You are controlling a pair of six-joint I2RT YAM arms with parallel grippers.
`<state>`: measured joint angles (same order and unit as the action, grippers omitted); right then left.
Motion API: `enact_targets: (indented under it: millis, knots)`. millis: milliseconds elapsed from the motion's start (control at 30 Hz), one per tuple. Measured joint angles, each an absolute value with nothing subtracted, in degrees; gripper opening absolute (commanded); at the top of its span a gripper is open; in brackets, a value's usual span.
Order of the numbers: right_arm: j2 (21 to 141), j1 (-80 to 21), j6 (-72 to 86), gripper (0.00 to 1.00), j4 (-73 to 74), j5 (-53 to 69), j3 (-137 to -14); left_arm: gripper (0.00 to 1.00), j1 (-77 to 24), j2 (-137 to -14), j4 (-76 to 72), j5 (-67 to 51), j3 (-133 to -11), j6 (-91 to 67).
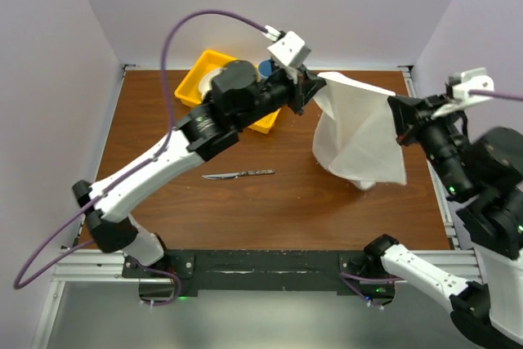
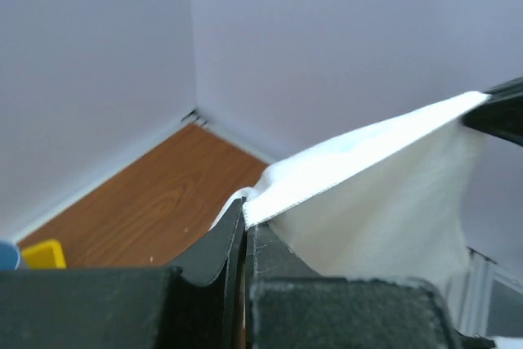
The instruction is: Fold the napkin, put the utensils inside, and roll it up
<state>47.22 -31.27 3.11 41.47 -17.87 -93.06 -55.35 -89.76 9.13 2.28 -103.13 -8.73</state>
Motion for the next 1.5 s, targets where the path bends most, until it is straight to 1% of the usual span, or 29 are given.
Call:
enact_targets:
  millis: [133, 267, 333, 400, 500, 600, 700, 767, 800, 867, 933, 967, 1000, 1033, 1100, 1133, 1167, 1233, 1333, 1367, 1467, 1500]
  knots:
    - [42.9, -31.7, -2.8, 0.00, 40.6, -8.1, -95.9, 0.00, -56.2, -82.6, 9.1, -10.0, -103.9, -6.5]
    - [38.0, -32.0, -4.3, 0.00, 38.4, -0.1, -96.4, 0.00, -57.1, -78.2, 8.5, -20.6, -103.0, -6.2]
    - [36.5, -32.0, -4.1, 0.00, 37.7, 0.4, -95.7, 0.00, -57.2, -77.7, 7.8, -22.1, -102.0, -6.2]
    - [36.1, -32.0, -3.3, 0.00, 37.7, -4.4, -95.4, 0.00, -57.2, -78.6, 8.2, -20.4, -101.7, -6.3]
    - [39.4, -31.4, -2.3, 0.00, 38.9, -25.0, -97.3, 0.00, -55.5, -82.1, 10.9, -8.4, -103.8, -6.4]
    - [48.1, -31.0, -1.0, 0.00, 39.1, -43.5, -98.5, 0.00, -51.5, -91.0, 14.2, 2.4, -111.1, -6.9]
    - [59.7, -30.1, -1.0, 0.00, 37.9, -54.9, -95.4, 0.00, -46.5, -104.2, 16.9, 9.2, -118.8, -8.0]
    - [69.6, -27.9, -1.4, 0.00, 35.8, -57.9, -92.2, 0.00, -44.2, -112.8, 18.0, 12.4, -121.6, -8.1]
    - [73.9, -26.9, -1.4, 0.00, 35.0, -57.5, -91.0, 0.00, -43.5, -116.6, 18.6, 13.1, -122.6, -8.1]
    - [86.1, -22.8, 0.2, 0.00, 35.6, -54.3, -90.3, 0.00, -42.4, -125.3, 21.1, 13.8, -124.4, -7.9]
    - [93.9, -19.9, 2.8, 0.06, 37.8, -49.2, -90.4, 0.00, -42.3, -130.0, 23.5, 13.5, -124.2, -8.3]
    - [96.4, -18.6, 4.0, 0.10, 39.0, -45.3, -90.1, 0.00, -42.5, -131.3, 24.1, 13.1, -123.2, -8.5]
    - [97.3, -17.8, 5.3, 0.22, 39.6, -41.9, -89.4, 0.00, -42.7, -131.6, 25.1, 12.8, -121.4, -8.8]
    - [97.1, -16.9, 6.9, 0.32, 39.7, -35.8, -87.5, 0.00, -42.9, -131.6, 25.6, 12.7, -120.1, -9.0]
    - [94.2, -16.2, 9.6, 0.47, 39.4, -27.7, -83.6, 0.00, -43.0, -130.8, 24.4, 12.5, -118.3, -9.3]
    - [90.9, -16.2, 10.6, 0.60, 37.3, -22.4, -79.6, 0.00, -43.2, -129.9, 23.5, 12.4, -116.9, -9.4]
    - [88.3, -16.2, 11.5, 0.62, 36.7, -19.0, -76.8, 0.00, -43.3, -128.9, 22.6, 12.1, -115.5, -9.4]
    - [82.4, -16.5, 13.5, 0.64, 34.0, -11.9, -69.5, 0.00, -43.4, -126.3, 21.3, 11.9, -112.8, -9.5]
    - [78.0, -16.8, 15.6, 0.63, 30.6, -4.8, -61.3, 0.00, -43.5, -123.4, 19.7, 11.7, -111.0, -9.7]
    - [77.6, -16.8, 16.6, 0.59, 29.7, -3.0, -58.8, 0.00, -43.5, -122.5, 19.4, 11.6, -110.7, -9.8]
    - [77.6, -16.8, 20.5, 0.40, 27.4, 0.9, -51.8, 0.00, -43.5, -120.8, 18.2, 11.1, -110.7, -9.9]
    - [77.6, -16.8, 22.1, 0.40, 26.7, 2.1, -49.4, 0.00, -43.5, -120.2, 17.3, 10.8, -110.3, -10.0]
